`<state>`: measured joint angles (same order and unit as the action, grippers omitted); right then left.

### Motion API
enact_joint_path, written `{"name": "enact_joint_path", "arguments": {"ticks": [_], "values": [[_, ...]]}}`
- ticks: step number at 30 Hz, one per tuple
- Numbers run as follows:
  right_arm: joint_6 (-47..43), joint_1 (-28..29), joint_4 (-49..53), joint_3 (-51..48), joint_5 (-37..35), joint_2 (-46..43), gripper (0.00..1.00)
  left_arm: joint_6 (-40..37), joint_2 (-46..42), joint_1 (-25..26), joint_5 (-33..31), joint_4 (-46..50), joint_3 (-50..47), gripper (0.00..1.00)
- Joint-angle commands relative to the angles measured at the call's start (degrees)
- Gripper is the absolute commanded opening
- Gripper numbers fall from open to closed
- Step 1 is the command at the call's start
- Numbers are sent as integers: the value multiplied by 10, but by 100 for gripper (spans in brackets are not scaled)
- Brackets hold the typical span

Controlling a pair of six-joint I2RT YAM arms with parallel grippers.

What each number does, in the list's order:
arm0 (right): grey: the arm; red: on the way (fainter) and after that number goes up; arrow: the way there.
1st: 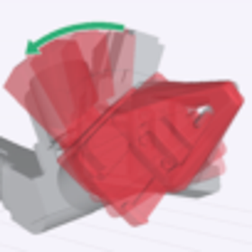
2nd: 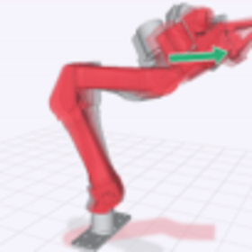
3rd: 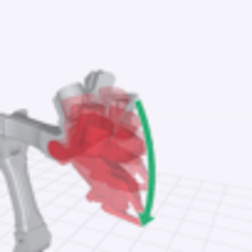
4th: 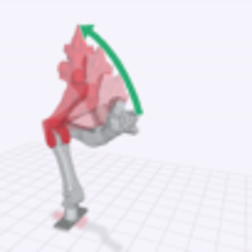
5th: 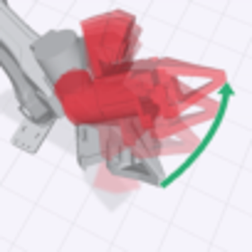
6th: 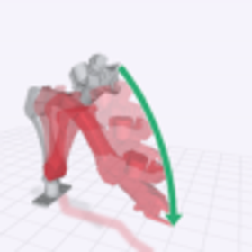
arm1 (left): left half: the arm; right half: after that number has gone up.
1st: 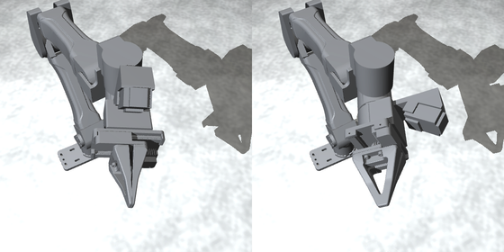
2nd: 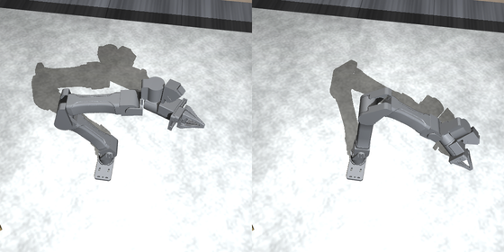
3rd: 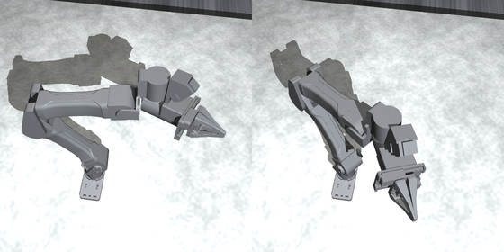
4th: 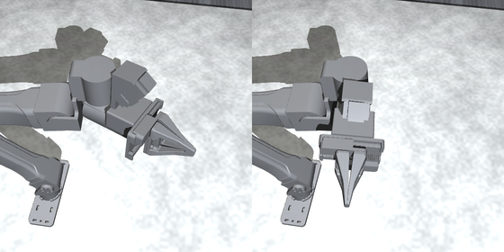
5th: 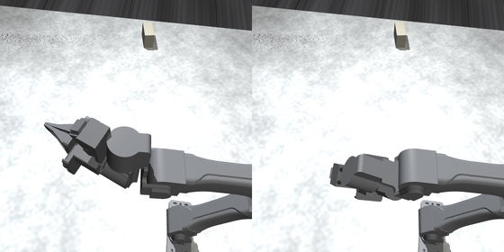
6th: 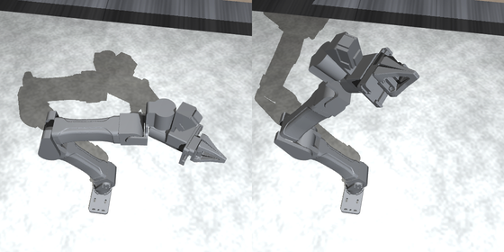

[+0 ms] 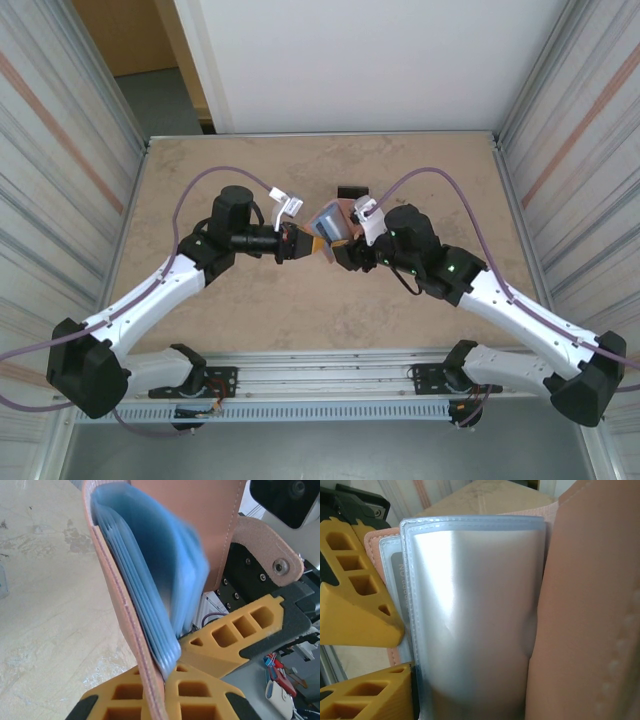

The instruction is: Take the credit cards out of the card holder

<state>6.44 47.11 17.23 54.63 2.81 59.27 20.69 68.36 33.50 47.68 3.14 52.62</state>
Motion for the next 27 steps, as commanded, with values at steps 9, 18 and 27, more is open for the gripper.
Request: {"name": "enact_joint_path", "arguments": {"ticks": [9,18,27], "values": [[9,-13,-17,-4,-17,-37,53,-19,-23,2,34,-17,15,0],[35,-46,-23,-17,1,-59,53,-26,-26,2,32,-7,16,0],[55,-92,-29,-27,85,-75,46,-29,-22,2,35,-4,18,0]]}}
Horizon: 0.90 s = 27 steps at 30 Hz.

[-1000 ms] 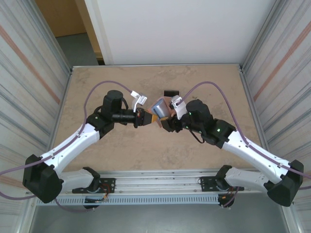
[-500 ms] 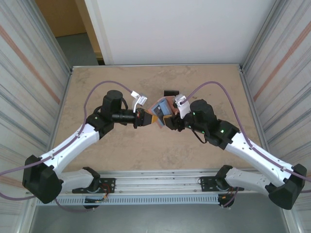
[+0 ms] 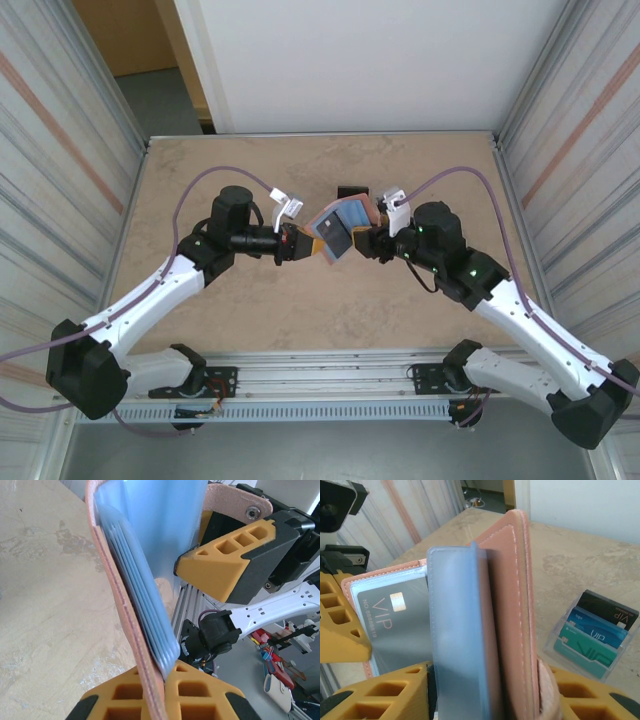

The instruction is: Take the credit cards out of the card holder

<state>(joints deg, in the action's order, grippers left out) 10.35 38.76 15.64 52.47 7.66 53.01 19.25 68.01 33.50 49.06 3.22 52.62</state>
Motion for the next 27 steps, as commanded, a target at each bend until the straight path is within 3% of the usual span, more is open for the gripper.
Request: {"name": "enact_joint_path", "arguments": {"ticks": [1,7,15,27], "values": [[16,-10,-13,-6,43,-13,46,-15,-18,2,21,-5,18,0],[20,-21,-18,-6,69,-17,44,-15,-13,2,21,-6,18,0],[27,-32,-29,-6,104,-20,56,-15,-10,1,22,-5,17,0],[27,-33,-11,11,57,10,62,-14,-8,1,31,-2,23,0]]}}
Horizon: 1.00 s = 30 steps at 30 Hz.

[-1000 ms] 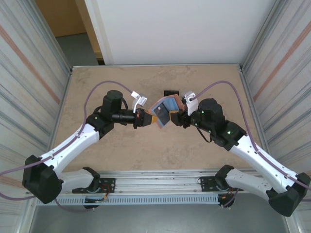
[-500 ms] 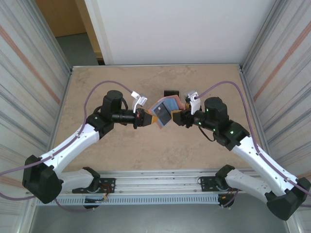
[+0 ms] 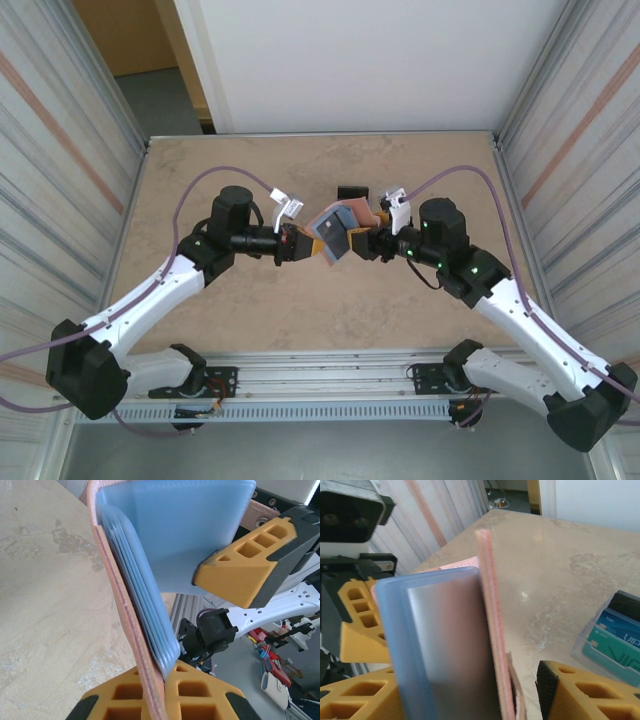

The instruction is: Take the credit cards out of the card holder

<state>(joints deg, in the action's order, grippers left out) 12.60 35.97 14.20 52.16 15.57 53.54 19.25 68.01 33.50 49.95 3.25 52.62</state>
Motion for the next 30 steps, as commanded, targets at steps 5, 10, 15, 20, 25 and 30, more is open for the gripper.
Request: {"name": "enact_joint_path", "arguments": {"ticks": [5,10,15,20,25,30], "values": [[2,-5,7,18,-30,13,49,-16,-5,0,32,-3,23,0],[8,-9,0,14,-18,4,39,-12,4,0,33,-6,23,0],[22,-20,-6,5,-6,-5,19,2,14,-1,37,-21,24,0],[66,-34,-10,1,-3,-7,7,34,26,-1,47,-57,22,14],[125,-35,-39,-13,9,-6,0,74,45,1,60,-110,12,38],[148,-36,-55,-23,0,-12,0,90,59,3,62,-129,13,46]]}}
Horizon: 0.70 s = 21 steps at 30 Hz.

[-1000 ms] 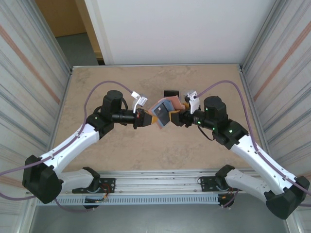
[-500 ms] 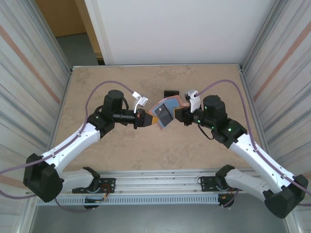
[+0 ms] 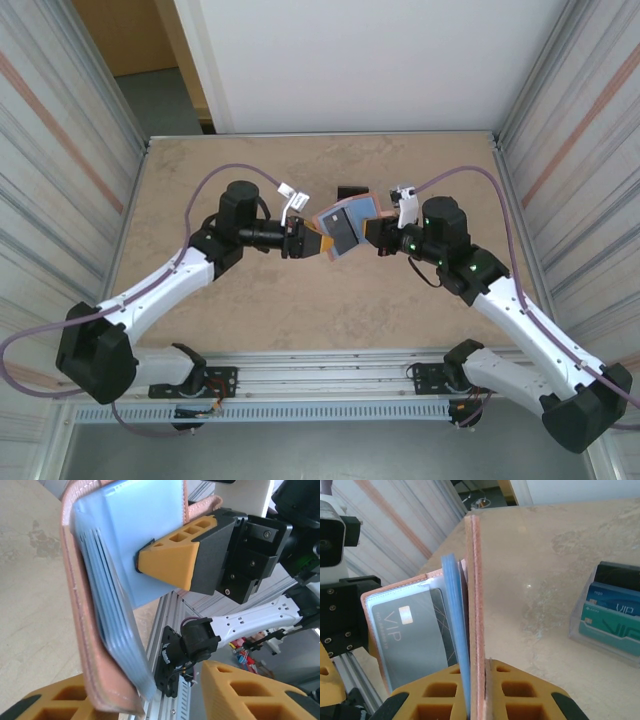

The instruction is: Take the credit cards out of the card holder

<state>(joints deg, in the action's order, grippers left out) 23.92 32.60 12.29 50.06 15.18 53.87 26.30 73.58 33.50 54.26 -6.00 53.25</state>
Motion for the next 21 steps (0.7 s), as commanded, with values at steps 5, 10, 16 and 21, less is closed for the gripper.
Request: {"name": "enact_joint_path", "arguments": {"ticks": [5,10,16,21], "values": [[56,-1,-47,-12,-4,-26,0,33,8,8,-5,-57,1,52],[84,0,-67,-26,0,-33,0,50,15,11,-47,-82,-9,53],[107,0,-84,-42,9,-39,0,59,20,15,-91,-87,-14,54],[126,1,-96,-49,17,-42,0,74,21,14,-115,-105,-31,51]]}}
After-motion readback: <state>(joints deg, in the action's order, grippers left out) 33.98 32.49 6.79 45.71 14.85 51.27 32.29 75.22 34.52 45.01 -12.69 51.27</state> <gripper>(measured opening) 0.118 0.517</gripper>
